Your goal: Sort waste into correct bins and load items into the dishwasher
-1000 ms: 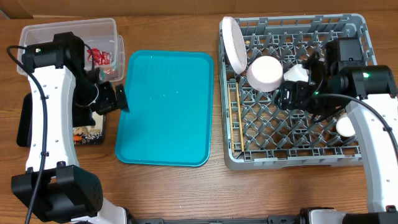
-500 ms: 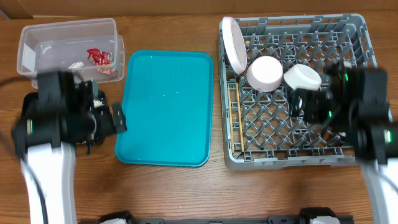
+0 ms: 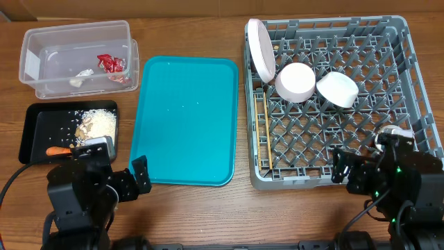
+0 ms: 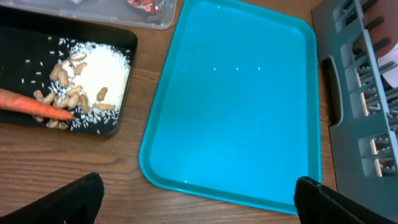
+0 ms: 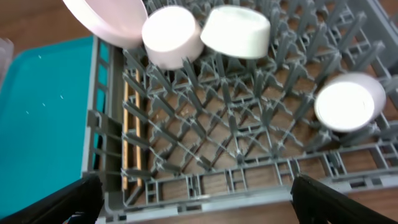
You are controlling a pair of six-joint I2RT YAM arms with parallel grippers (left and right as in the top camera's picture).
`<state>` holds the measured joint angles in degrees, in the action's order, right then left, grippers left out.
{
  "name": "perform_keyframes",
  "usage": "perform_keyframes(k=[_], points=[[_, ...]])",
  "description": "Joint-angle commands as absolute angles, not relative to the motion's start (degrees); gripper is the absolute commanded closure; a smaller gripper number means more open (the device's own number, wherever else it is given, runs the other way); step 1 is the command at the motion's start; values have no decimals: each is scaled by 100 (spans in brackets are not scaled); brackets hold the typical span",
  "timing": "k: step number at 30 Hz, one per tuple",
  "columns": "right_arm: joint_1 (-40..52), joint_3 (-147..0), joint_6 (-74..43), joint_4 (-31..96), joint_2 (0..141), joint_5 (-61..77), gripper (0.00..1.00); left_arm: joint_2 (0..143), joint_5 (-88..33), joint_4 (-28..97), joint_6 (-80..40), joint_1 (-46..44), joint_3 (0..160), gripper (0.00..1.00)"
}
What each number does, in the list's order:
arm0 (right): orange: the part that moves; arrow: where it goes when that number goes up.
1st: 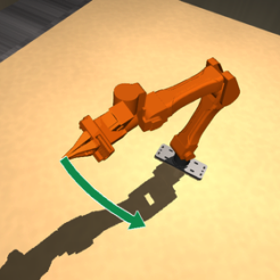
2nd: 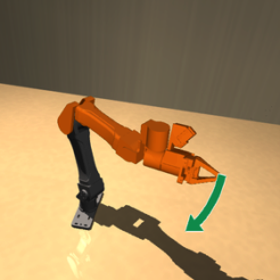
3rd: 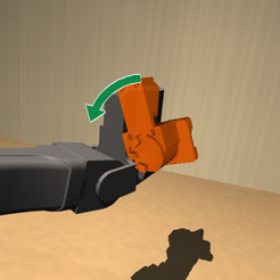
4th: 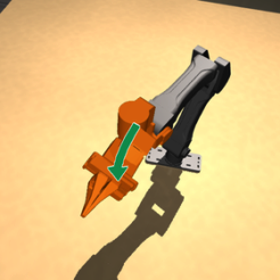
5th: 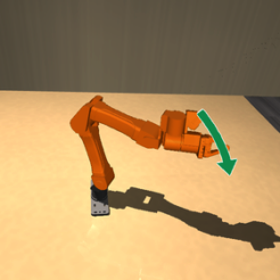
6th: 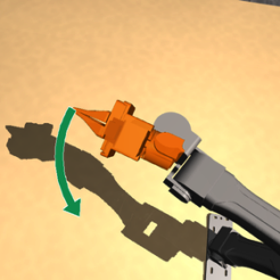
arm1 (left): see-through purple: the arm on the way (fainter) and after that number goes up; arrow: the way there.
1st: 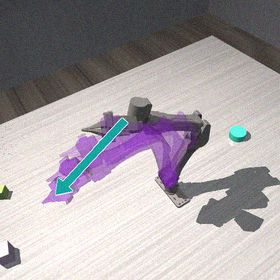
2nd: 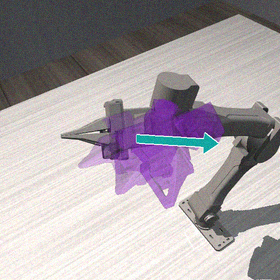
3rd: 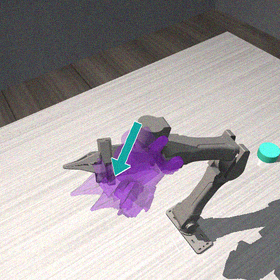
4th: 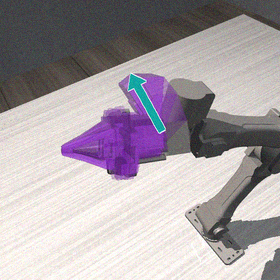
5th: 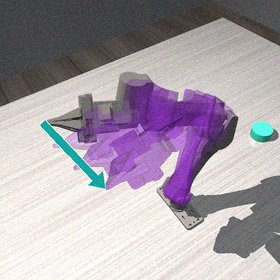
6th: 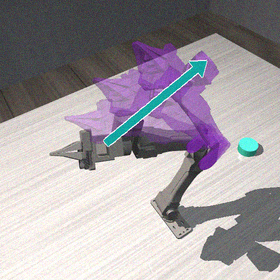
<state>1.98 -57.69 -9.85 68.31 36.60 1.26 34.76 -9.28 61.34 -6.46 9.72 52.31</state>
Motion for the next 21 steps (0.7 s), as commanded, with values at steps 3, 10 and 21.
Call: perform_keyframes(k=[3, 10, 21], points=[[224, -5725, -1031, 6869, 3677, 47, 0, 3448, -1009, 6189, -773, 961, 5170, 0], [224, -5725, -1031, 6871, 3677, 47, 0, 3448, -1009, 6191, -773, 961, 5170, 0], [217, -5721, -1031, 6873, 3616, 47, 0, 3448, -1009, 6191, -773, 961, 5170, 0]])
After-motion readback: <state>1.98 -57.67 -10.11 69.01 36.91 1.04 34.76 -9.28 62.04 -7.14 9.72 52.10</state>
